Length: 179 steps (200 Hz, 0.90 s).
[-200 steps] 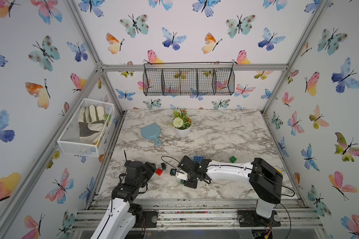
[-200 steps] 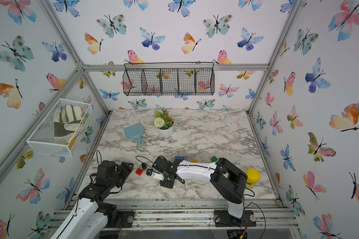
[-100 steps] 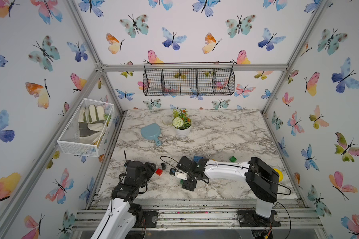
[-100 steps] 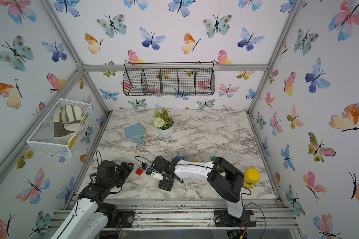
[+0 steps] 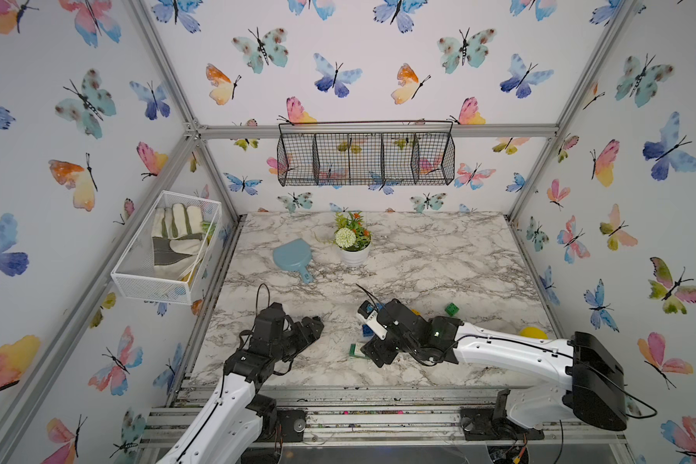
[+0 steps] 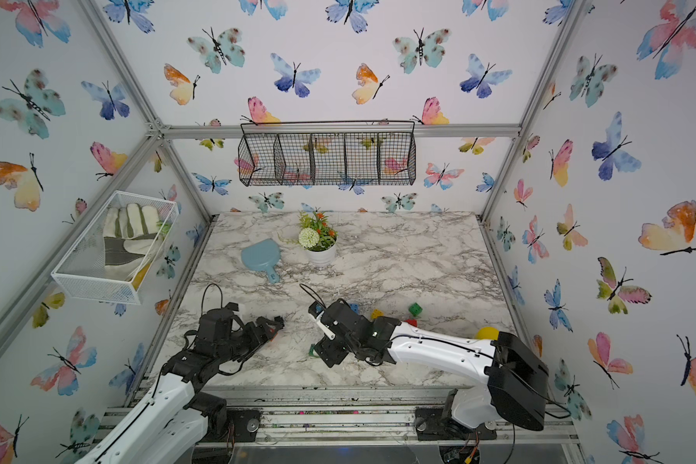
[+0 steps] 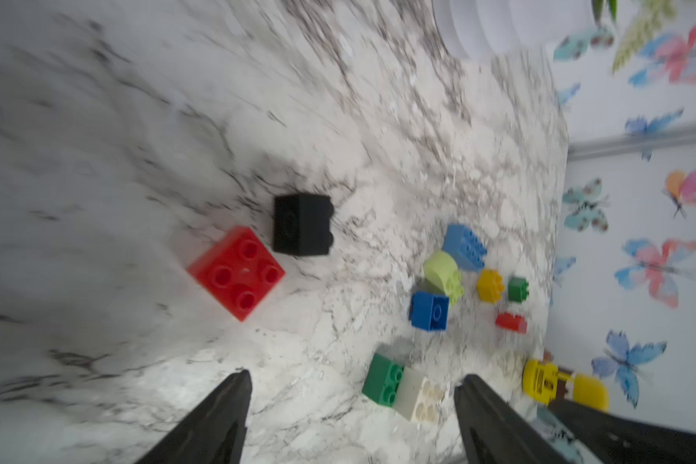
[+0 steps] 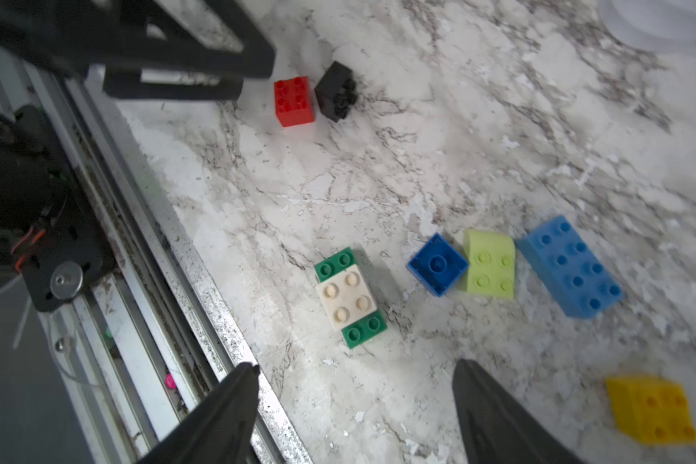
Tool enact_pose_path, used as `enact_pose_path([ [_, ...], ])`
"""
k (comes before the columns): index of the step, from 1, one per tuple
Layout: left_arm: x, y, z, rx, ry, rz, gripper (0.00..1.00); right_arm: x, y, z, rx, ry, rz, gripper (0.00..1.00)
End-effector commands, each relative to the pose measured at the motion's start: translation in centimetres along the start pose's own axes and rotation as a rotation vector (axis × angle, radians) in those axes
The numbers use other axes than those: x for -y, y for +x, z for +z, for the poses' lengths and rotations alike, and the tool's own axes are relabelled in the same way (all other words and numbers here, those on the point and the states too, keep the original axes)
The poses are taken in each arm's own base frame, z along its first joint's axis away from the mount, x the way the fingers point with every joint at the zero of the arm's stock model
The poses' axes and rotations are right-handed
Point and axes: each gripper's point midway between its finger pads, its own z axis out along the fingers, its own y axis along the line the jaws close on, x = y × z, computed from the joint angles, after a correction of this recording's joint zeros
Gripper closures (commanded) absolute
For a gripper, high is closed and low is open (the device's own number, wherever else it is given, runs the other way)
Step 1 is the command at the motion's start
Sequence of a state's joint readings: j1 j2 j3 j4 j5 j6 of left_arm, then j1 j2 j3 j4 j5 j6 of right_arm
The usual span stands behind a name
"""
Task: Assemble the number 1 with lego
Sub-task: Assemble the lego brick with the lego brick, then adjust the lego brick at the center of the board.
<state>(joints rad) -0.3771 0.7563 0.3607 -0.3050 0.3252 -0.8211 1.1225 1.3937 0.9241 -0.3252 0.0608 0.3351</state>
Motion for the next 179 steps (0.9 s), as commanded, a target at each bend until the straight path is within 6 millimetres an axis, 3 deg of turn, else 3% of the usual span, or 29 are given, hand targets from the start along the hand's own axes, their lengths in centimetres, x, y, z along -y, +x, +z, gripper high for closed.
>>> enact_pose_path([
  [1,4.4,2.3,1.2,-0.117,0.127,0.178,0.10,2.6,0.6,-0.1,0.007,0.075,0.359,0.25],
  [22,6.0,3.9,3.0,-0.191,0.169,0.224,0.08,3.2,1.0,-0.5,0.003,0.067,0.425,0.25],
  [43,6.9,4.4,4.4,-0.212,0.181,0.255,0.08,4.2,1.4,-1.3,0.020,0.059,0.472,0.25],
  [87,5.6,5.5,6.7,-0.275,0.132,0.241,0.06,6.1,3.0,-2.4,0.036,0.077,0.537,0.25],
  [130,6.1,7.1,7.7,-0.343,0.160,0.250,0.04,6.5,3.9,-2.6,0.027,0.081,0.550,0.25],
  [179,7.1,9.0,7.0,-0.417,0.220,0.240,0.07,6.6,4.3,-2.5,0.019,0.073,0.555,0.26],
])
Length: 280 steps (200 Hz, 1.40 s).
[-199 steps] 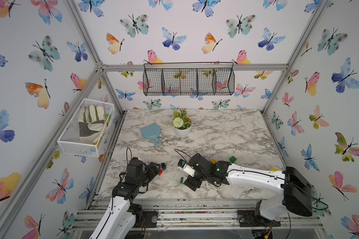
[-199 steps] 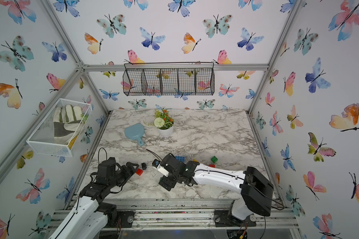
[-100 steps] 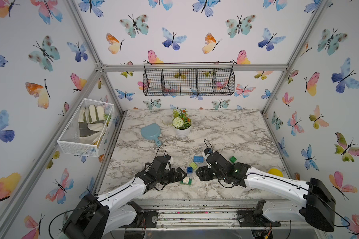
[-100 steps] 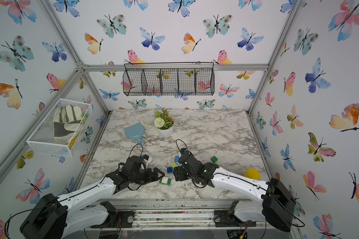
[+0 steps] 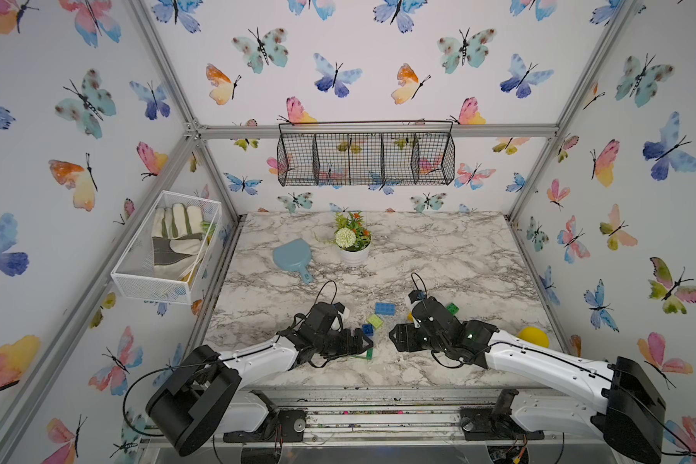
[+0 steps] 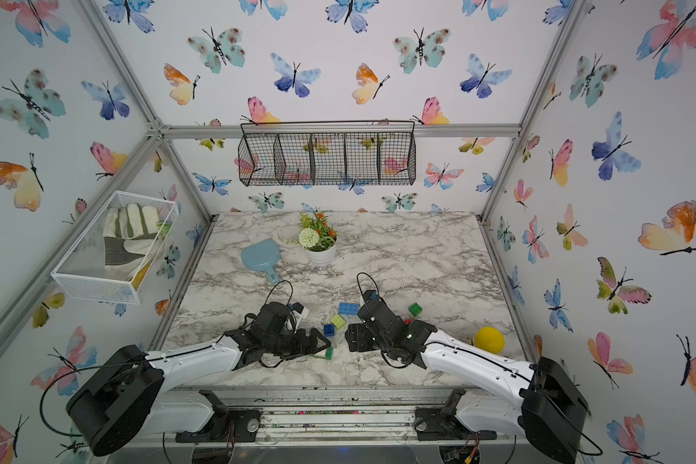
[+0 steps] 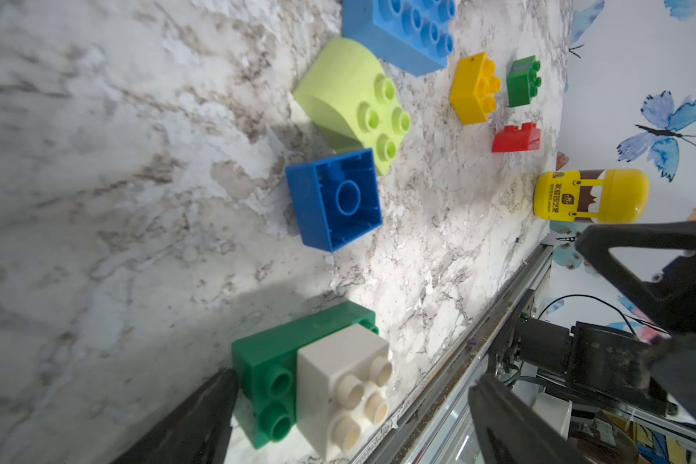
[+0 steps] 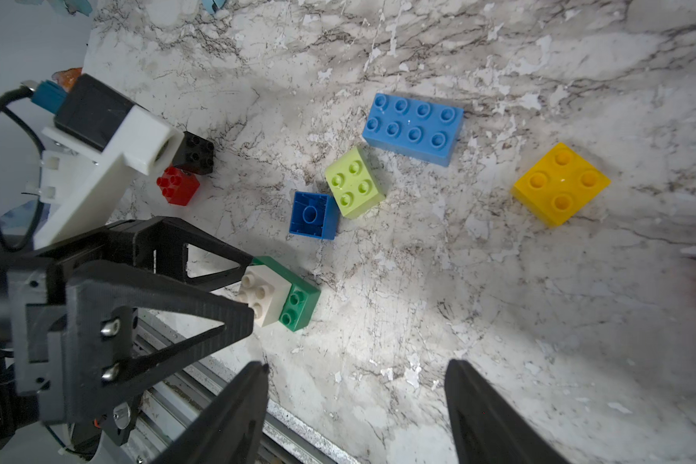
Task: Assemble the number 1 with lego
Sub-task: Adjust the lego brick at the center of the board.
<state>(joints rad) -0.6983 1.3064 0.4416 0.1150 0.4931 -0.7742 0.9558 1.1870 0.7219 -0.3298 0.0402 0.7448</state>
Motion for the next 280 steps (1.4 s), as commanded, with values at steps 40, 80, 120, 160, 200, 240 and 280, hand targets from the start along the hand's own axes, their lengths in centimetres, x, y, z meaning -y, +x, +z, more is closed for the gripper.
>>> enact_pose_path([
  [40,1.2,0.7,-0.7,-0.004,0.045,-0.010,0.13,0.1,1.1,0.2,-0.042,-0.036,0.039,0.29],
  [80,-0.6,0.2,-0.8,0.031,-0.055,-0.068,0.28,-2.1,3.0,2.6,-0.188,-0.126,0.051,0.36],
  [120,-0.8,0.4,-0.6,0.023,-0.061,-0.073,0.34,-3.4,3.7,4.5,-0.255,-0.159,0.065,0.50],
  [160,-1.0,0.7,-0.2,0.005,-0.065,-0.075,0.40,-4.8,3.8,5.5,-0.284,-0.178,0.048,0.52],
  [200,-1.0,0.8,0.0,-0.005,-0.066,-0.074,0.49,-5.7,3.9,6.3,-0.299,-0.187,0.035,0.59],
  [240,-1.3,1.1,0.2,-0.023,-0.076,-0.079,0.53,-5.8,4.3,7.2,-0.321,-0.176,0.027,0.65],
  [280,-1.9,1.5,0.4,-0.041,-0.099,-0.090,0.55,-4.8,5.2,8.2,-0.349,-0.130,0.033,0.69],
])
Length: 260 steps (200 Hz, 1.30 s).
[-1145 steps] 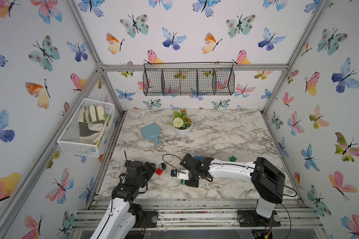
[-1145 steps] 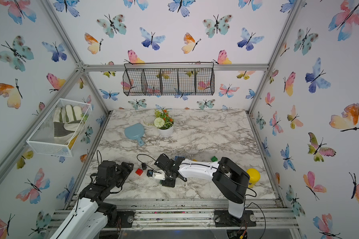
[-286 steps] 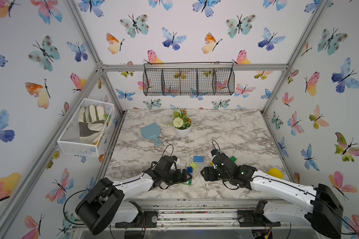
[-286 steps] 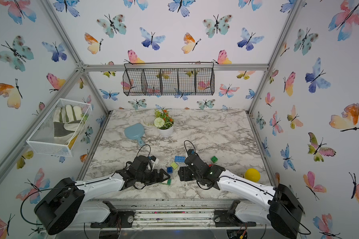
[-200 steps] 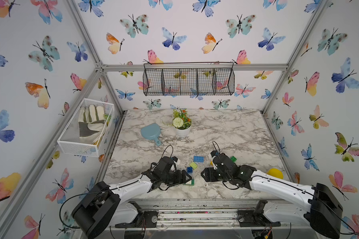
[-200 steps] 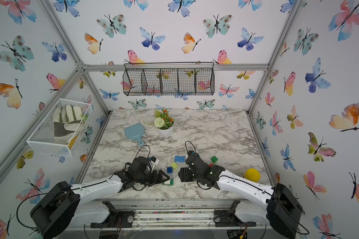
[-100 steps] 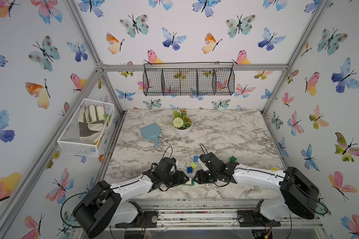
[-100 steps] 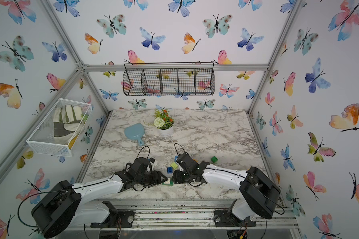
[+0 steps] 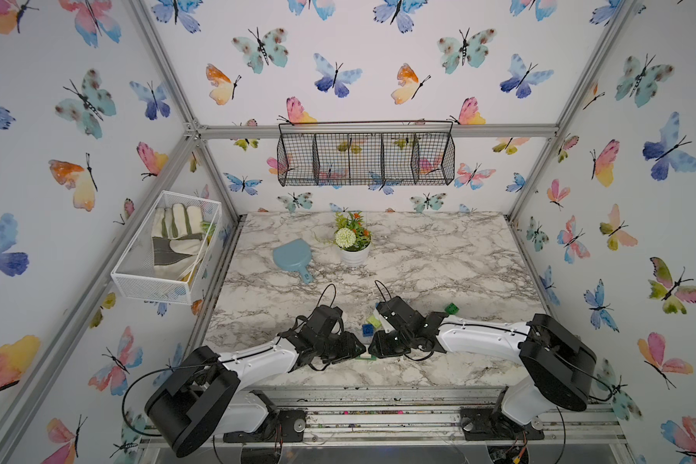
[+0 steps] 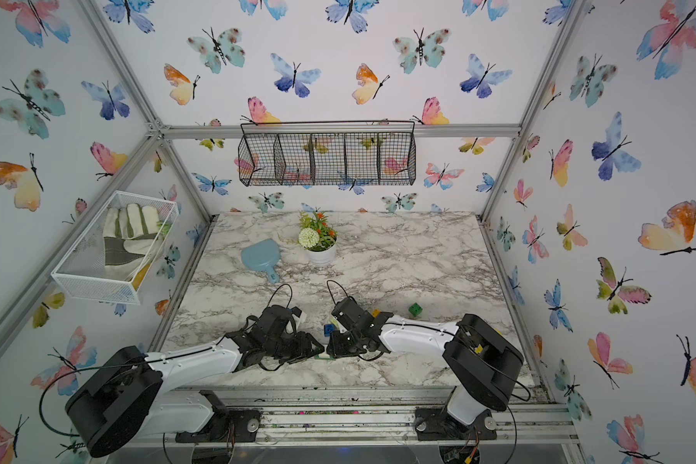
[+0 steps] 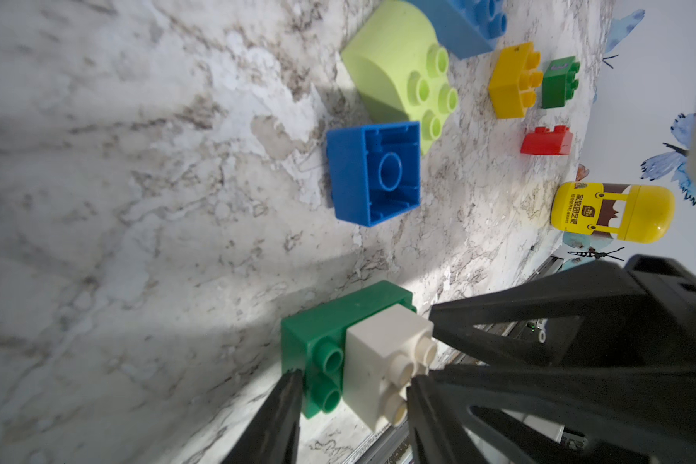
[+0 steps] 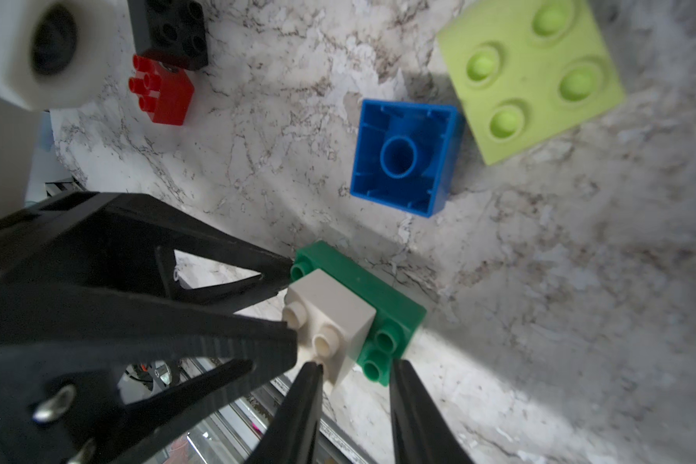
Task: Assemble the number 1 with lego
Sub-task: Adjust the lego brick at the center of the board.
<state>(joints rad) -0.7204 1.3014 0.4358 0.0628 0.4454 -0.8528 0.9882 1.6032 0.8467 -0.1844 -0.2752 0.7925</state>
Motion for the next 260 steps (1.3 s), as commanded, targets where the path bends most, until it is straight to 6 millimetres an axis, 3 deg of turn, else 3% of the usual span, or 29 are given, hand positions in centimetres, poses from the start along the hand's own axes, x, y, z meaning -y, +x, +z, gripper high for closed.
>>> enact_pose_path([
  [1,-0.8,0.5,0.3,-0.028,-0.038,-0.002,0.55,0.2,0.2,0.6,-0.016,0.021,0.000,0.69],
  [62,-2.4,1.4,0.8,-0.068,-0.096,-0.027,0.61,3.5,1.8,1.4,-0.073,0.161,0.031,0.79],
  [106,-2.8,1.5,0.9,-0.073,-0.115,-0.034,0.62,4.4,2.5,1.4,-0.093,0.195,0.041,0.82],
  [168,-2.2,1.6,1.7,-0.102,-0.122,-0.015,0.60,6.9,4.8,1.6,-0.144,0.254,0.072,0.85],
  [260,-1.7,1.5,1.8,-0.090,-0.117,-0.015,0.56,7.8,5.5,1.7,-0.167,0.279,0.058,0.86],
])
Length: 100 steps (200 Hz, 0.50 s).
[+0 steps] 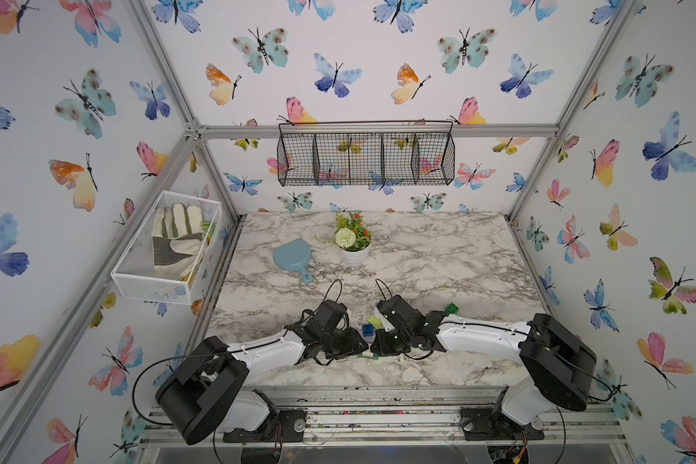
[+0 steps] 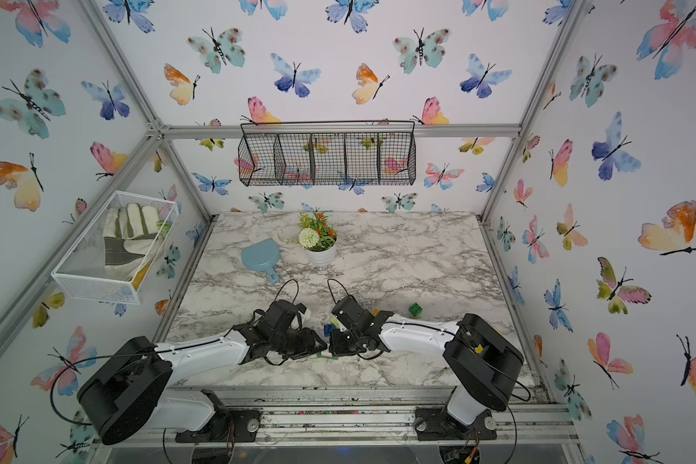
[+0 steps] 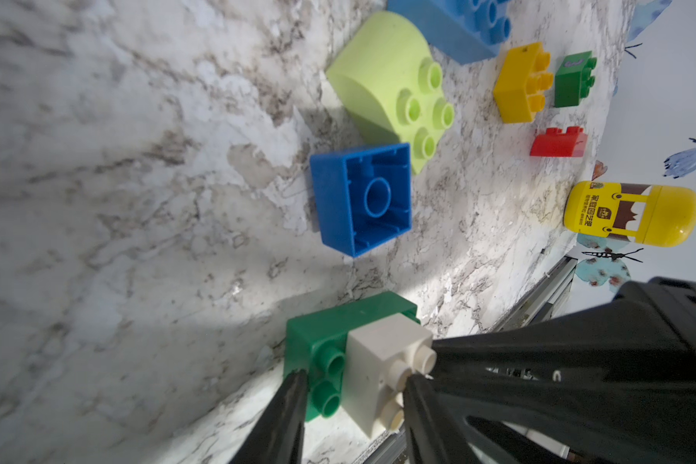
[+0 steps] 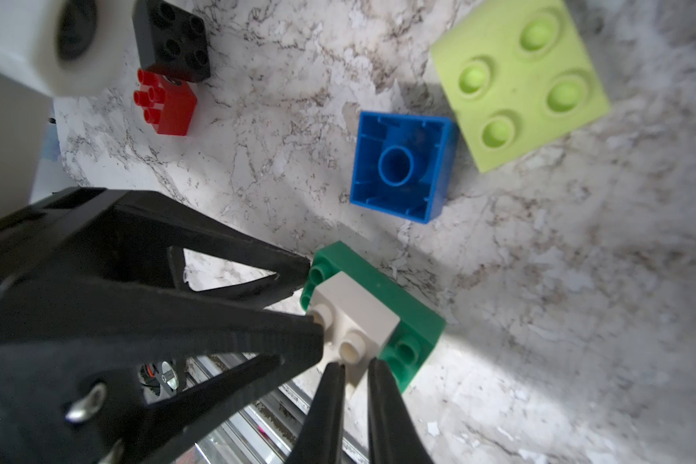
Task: Assemble the number 1 with lego
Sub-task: Adjust the lego brick at the center of the board.
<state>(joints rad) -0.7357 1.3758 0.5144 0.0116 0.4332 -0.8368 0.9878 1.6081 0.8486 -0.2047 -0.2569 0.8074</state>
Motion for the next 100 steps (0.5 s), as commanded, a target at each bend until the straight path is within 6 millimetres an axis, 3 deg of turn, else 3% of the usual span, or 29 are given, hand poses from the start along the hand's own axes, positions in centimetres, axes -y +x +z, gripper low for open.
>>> enact_pose_path([
  [1,-2.1,2.0,1.1,-0.062,-0.077,-0.021,0.56,7.2,5.2,1.9,-0.162,0.252,0.035,0.86],
  [56,-1.8,1.8,1.0,-0.056,-0.071,-0.018,0.55,6.9,5.1,1.8,-0.160,0.240,0.028,0.86],
  [76,-1.5,1.6,0.8,-0.048,-0.065,-0.014,0.53,5.0,3.8,1.1,-0.121,0.184,0.001,0.82],
  [100,-0.5,0.9,0.3,-0.019,-0.045,0.004,0.49,1.4,1.0,-1.1,-0.016,0.082,-0.044,0.70],
])
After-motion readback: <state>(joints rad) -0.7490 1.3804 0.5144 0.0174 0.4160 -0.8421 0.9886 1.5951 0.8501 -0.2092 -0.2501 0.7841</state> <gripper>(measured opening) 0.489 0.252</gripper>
